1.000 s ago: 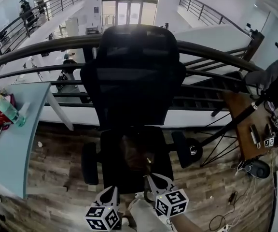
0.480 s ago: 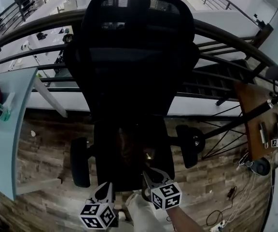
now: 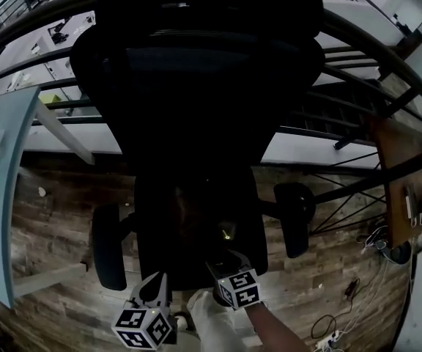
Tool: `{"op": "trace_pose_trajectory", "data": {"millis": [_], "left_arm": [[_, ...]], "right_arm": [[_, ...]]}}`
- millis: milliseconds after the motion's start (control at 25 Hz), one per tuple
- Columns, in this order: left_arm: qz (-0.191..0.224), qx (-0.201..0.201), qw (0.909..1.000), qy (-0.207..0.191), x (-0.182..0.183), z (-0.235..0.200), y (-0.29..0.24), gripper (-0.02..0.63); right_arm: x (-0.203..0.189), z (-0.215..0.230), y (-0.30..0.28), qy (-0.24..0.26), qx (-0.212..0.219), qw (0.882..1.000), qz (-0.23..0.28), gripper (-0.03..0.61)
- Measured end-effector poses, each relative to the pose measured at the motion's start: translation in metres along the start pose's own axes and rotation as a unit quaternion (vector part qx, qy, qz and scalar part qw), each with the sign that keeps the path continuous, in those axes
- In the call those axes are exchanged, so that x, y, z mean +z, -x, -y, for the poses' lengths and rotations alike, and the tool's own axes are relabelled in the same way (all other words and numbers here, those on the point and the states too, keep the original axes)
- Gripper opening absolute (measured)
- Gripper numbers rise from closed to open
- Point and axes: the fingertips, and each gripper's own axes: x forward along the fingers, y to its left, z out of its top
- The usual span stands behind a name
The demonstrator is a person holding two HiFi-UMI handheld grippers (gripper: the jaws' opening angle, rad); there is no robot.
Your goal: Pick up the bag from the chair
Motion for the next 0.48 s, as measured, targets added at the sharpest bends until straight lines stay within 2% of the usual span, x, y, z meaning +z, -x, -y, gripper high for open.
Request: {"op": "trace_pose_trajectory", "data": {"millis": [400,480], "left_arm": [[-0.009,0.010,0.9999,0.009,-0.015,-0.018,-0.015,0.003],[-0.013,0.014,0.9998,0.012,-0.015,-0.020,-0.015,0.003]], "right_arm": [[-0.037,0.019,-0.048,0.030,-0.007,0.998,-0.061,0.204],[-0.040,0.021,-0.053,0.032,-0.014,0.997,-0.067,0.177]]}}
